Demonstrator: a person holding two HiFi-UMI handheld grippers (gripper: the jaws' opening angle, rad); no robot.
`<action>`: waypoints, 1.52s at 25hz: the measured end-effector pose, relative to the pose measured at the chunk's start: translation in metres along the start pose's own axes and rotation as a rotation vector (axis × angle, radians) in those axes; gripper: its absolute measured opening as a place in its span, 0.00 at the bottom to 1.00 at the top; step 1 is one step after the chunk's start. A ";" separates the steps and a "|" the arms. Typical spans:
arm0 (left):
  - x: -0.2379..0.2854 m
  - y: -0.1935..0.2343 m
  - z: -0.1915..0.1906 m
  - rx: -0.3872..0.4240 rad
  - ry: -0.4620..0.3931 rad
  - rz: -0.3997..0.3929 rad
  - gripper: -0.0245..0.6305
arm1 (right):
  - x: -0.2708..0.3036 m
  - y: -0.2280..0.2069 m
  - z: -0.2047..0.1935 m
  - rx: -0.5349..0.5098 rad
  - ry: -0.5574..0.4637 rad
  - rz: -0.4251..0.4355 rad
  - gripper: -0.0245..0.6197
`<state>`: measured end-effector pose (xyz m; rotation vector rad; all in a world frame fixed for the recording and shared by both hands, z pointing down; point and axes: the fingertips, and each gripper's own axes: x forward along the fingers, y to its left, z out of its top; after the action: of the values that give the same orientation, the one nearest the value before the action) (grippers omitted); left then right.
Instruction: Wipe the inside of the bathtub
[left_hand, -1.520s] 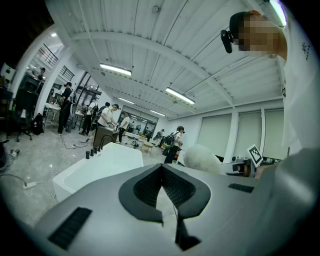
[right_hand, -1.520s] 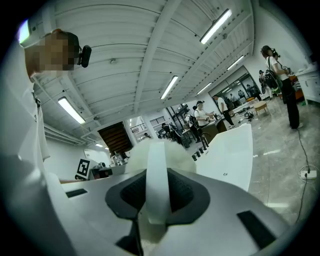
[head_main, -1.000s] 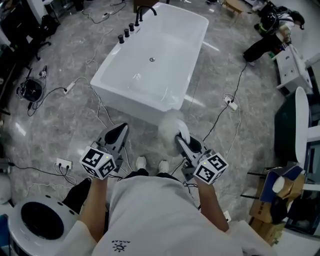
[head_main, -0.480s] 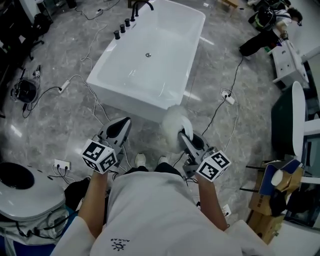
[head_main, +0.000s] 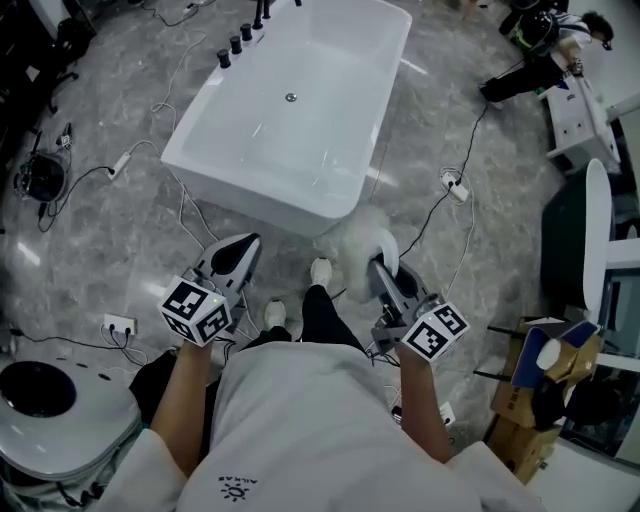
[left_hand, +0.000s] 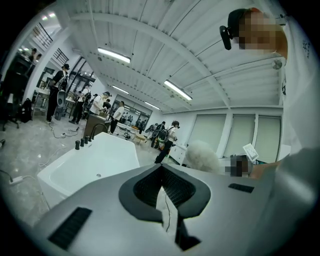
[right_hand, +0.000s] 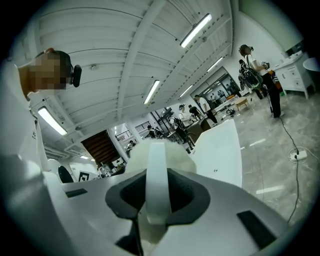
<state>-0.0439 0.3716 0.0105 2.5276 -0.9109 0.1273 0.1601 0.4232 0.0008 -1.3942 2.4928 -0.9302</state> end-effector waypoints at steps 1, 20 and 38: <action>0.006 0.003 0.000 -0.004 0.006 0.007 0.05 | 0.004 -0.008 0.004 -0.001 0.003 0.003 0.19; 0.132 0.034 0.044 0.018 0.005 0.223 0.05 | 0.113 -0.123 0.071 -0.035 0.207 0.291 0.19; 0.173 0.116 -0.024 -0.102 0.130 0.251 0.05 | 0.198 -0.194 -0.033 -0.063 0.543 0.301 0.19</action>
<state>0.0202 0.2023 0.1166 2.2746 -1.1478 0.3111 0.1762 0.2037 0.1726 -0.8126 3.0224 -1.3054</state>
